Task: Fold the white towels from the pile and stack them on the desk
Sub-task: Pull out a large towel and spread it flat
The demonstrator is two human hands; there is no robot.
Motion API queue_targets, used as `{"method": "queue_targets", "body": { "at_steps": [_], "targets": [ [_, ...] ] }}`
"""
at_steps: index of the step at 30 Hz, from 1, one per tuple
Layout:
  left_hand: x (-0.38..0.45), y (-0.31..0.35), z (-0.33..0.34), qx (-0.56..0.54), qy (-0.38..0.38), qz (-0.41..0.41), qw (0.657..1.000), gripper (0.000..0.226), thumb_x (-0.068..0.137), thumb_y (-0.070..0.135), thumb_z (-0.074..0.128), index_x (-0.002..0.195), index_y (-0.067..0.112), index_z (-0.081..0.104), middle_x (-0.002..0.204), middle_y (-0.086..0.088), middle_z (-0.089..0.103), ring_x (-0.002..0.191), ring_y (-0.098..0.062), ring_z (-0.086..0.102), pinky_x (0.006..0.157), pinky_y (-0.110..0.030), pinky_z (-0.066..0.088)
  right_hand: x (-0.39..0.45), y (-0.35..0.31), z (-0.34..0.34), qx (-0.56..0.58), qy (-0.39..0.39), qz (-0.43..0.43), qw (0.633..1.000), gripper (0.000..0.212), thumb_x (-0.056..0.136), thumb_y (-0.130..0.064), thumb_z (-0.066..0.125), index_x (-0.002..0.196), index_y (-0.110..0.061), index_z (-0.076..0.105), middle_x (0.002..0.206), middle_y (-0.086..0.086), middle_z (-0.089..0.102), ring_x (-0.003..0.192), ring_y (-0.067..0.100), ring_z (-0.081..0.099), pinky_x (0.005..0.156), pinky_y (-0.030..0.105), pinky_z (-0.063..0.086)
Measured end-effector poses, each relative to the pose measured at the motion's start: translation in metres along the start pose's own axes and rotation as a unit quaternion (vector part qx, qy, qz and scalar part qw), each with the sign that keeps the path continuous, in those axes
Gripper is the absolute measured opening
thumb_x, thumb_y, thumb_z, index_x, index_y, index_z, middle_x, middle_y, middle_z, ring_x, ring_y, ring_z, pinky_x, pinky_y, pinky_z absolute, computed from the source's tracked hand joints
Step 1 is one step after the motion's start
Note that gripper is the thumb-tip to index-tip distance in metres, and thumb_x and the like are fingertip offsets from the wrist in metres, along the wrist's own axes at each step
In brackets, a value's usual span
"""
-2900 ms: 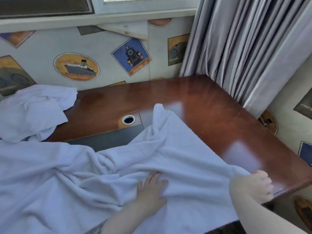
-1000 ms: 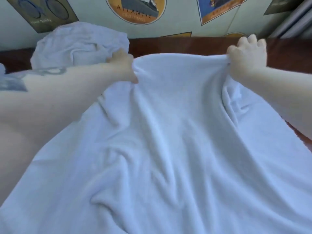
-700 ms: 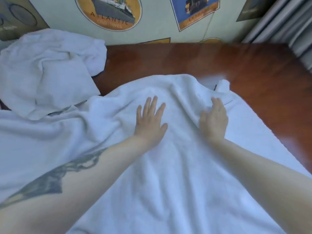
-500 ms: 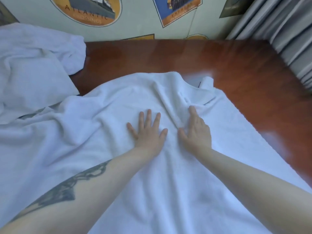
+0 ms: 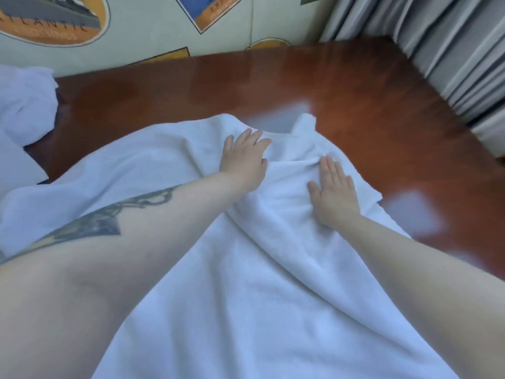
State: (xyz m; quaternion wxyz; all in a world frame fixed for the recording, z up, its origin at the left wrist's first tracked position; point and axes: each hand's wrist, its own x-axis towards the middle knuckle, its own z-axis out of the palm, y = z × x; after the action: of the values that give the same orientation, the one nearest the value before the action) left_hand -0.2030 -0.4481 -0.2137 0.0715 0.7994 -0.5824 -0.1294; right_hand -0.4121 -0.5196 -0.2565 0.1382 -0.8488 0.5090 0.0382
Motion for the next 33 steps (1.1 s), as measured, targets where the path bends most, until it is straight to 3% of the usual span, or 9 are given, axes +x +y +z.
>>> {"method": "queue_targets", "body": {
  "at_steps": [4, 8, 10, 13, 17, 20, 23, 28, 33],
  "targets": [
    [0.02, 0.025, 0.02, 0.008, -0.131, 0.001, 0.991, 0.055, 0.102, 0.048, 0.03, 0.153, 0.03, 0.02, 0.164, 0.003, 0.003, 0.151, -0.017, -0.002, 0.113, -0.064, 0.007, 0.006, 0.034, -0.005, 0.024, 0.024, 0.147, 0.989, 0.064, 0.105, -0.041, 0.023, 0.157, -0.016, -0.002, 0.164, -0.003, -0.006, 0.151, 0.014, -0.005, 0.121, 0.04, 0.001],
    [0.05, 0.038, 0.029, 0.046, -0.158, -0.013, 0.986, 0.072, 0.097, 0.064, 0.03, 0.155, 0.037, -0.004, 0.163, 0.004, -0.019, 0.15, -0.021, -0.018, 0.105, -0.076, 0.005, 0.035, 0.051, -0.031, 0.071, -0.007, 0.245, 0.967, 0.064, 0.104, -0.036, 0.027, 0.157, -0.012, 0.0, 0.164, 0.002, -0.006, 0.151, 0.019, -0.007, 0.121, 0.043, 0.003],
    [0.067, 0.034, 0.027, 0.054, -0.159, -0.027, 0.985, 0.075, 0.095, 0.069, 0.026, 0.154, 0.039, -0.009, 0.162, 0.005, -0.022, 0.149, -0.022, -0.019, 0.104, -0.078, 0.004, 0.042, 0.043, -0.04, 0.058, 0.015, 0.22, 0.974, 0.066, 0.103, -0.031, 0.033, 0.157, -0.011, 0.002, 0.165, 0.005, -0.004, 0.151, 0.021, -0.005, 0.121, 0.043, 0.002],
    [0.093, 0.024, 0.023, 0.052, -0.153, -0.057, 0.985, 0.07, 0.097, 0.066, 0.021, 0.153, 0.04, -0.012, 0.161, 0.007, -0.024, 0.149, -0.021, -0.021, 0.105, -0.077, 0.003, 0.025, 0.014, -0.025, -0.015, 0.069, 0.035, 0.997, 0.069, 0.101, -0.039, 0.035, 0.157, -0.02, 0.0, 0.164, 0.002, -0.007, 0.151, 0.021, -0.009, 0.119, 0.044, -0.006],
    [0.095, 0.037, 0.023, 0.069, -0.128, -0.108, 0.984, 0.063, 0.103, 0.05, 0.021, 0.155, 0.033, -0.011, 0.162, 0.004, -0.02, 0.15, -0.022, -0.018, 0.11, -0.07, -0.007, 0.013, -0.003, 0.004, -0.017, -0.021, -0.023, 0.999, 0.062, 0.1, -0.053, 0.019, 0.154, -0.037, -0.007, 0.162, -0.01, -0.017, 0.148, 0.015, -0.02, 0.117, 0.046, -0.015],
    [0.053, 0.068, 0.032, 0.038, -0.036, -0.092, 0.994, 0.066, 0.104, 0.039, 0.029, 0.156, 0.023, -0.008, 0.164, 0.0, -0.015, 0.15, -0.022, -0.016, 0.116, -0.059, -0.009, 0.043, 0.01, -0.015, 0.041, -0.076, -0.049, 0.995, 0.062, 0.101, -0.048, 0.03, 0.155, -0.037, 0.001, 0.163, -0.009, -0.014, 0.149, 0.015, -0.017, 0.117, 0.045, -0.013],
    [-0.016, 0.091, 0.048, -0.005, 0.036, -0.054, 0.998, 0.071, 0.101, 0.045, 0.029, 0.156, 0.02, -0.007, 0.163, 0.002, -0.016, 0.149, -0.018, -0.019, 0.116, -0.051, -0.014, 0.035, 0.02, -0.032, 0.074, -0.022, -0.009, 0.997, 0.061, 0.101, -0.032, 0.039, 0.156, -0.025, 0.014, 0.165, 0.0, -0.002, 0.151, 0.017, -0.007, 0.119, 0.04, -0.006],
    [-0.091, 0.102, 0.086, 0.039, -0.084, -0.046, 0.995, 0.077, 0.093, 0.063, 0.013, 0.154, 0.026, -0.016, 0.16, 0.001, -0.029, 0.145, -0.02, -0.031, 0.115, -0.054, -0.018, -0.076, 0.038, -0.014, 0.039, 0.077, 0.05, 0.995, 0.062, 0.102, -0.039, 0.032, 0.157, -0.027, 0.004, 0.164, -0.001, -0.008, 0.15, 0.017, -0.015, 0.118, 0.04, -0.013],
    [-0.081, 0.104, 0.094, 0.096, -0.034, -0.003, 0.995, 0.076, 0.093, 0.062, 0.007, 0.156, 0.024, -0.01, 0.163, -0.005, -0.016, 0.149, -0.027, -0.018, 0.116, -0.063, -0.006, -0.138, 0.075, 0.013, -0.004, 0.021, 0.13, 0.991, 0.062, 0.101, -0.052, 0.019, 0.155, -0.036, -0.005, 0.163, -0.007, -0.013, 0.149, 0.016, -0.017, 0.119, 0.046, -0.01]
  ]
}}
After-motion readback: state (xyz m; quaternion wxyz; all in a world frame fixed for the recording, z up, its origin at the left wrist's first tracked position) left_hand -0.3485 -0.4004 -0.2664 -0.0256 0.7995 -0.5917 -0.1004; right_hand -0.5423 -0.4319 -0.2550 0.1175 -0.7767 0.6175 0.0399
